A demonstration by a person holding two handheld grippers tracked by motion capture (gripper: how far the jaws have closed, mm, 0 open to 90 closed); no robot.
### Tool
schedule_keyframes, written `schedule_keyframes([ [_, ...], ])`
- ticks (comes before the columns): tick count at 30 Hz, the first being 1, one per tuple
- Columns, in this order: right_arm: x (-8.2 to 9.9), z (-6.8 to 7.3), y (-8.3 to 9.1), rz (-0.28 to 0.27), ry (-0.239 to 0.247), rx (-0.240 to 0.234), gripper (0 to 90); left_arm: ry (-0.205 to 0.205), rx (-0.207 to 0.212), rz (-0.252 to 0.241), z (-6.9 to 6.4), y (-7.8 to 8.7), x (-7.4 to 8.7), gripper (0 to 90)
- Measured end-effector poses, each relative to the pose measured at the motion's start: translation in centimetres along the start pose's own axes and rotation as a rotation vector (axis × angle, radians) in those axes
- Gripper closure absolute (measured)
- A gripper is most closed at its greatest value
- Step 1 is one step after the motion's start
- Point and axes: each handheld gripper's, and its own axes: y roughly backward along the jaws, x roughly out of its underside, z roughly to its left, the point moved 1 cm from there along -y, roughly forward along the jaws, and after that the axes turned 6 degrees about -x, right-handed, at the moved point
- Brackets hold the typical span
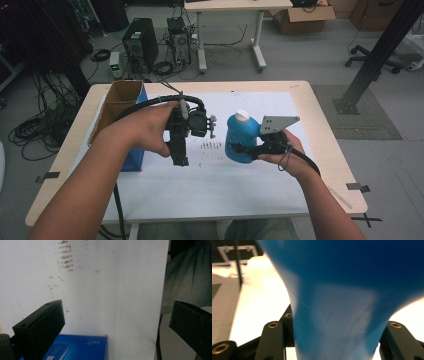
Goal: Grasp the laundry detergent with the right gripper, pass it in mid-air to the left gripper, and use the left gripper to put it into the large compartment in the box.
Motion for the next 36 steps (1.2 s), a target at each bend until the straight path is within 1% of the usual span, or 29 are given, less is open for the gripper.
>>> schedule_keyframes([
  [8,0.1,1.2,-1.1,0.037,0.055,-0.112,45.3,-0.007,0.001,0.0,0.0,0.6,-0.7,0.2],
  [9,0.1,1.2,-1.1,0.037,0.055,-0.112,45.3,-0.007,0.001,0.0,0.0,0.6,-0.7,0.2],
  [10,0.1,1.5,-1.6,0.033,0.066,-0.135,45.3,-0.002,0.004,0.0,0.0,0.6,-0.7,0.2],
  [12,0.1,1.6,-1.9,0.031,0.071,-0.151,45.3,-0.003,0.007,0.007,0.0,0.7,-0.8,0.2],
  [18,-0.2,2.3,-3.2,0.015,0.087,-0.209,45.3,-0.004,0.011,0.005,0.1,0.8,-1.0,0.2],
  [21,-0.4,2.6,-3.9,0.012,0.097,-0.23,45.3,-0.004,0.012,0.006,0.2,0.9,-1.2,0.2],
  [26,-0.5,2.9,-4.8,0.0,0.099,-0.251,45.2,-0.011,0.019,0.008,0.2,0.9,-1.6,0.2],
  [29,-0.5,3.1,-5.5,-0.002,0.104,-0.257,45.2,-0.013,0.025,0.015,0.2,0.8,-1.9,0.2],
  [31,-0.5,3.2,-6.0,0.004,0.107,-0.257,45.2,-0.013,0.026,0.011,0.1,0.6,-2.0,0.2],
  [33,-0.5,3.4,-6.6,0.002,0.101,-0.266,45.2,-0.02,0.029,0.017,0.1,0.6,-2.2,0.2],
  [36,-0.6,3.6,-7.4,-0.001,0.109,-0.272,45.2,-0.027,0.033,0.021,0.0,0.5,-2.4,0.2],
])
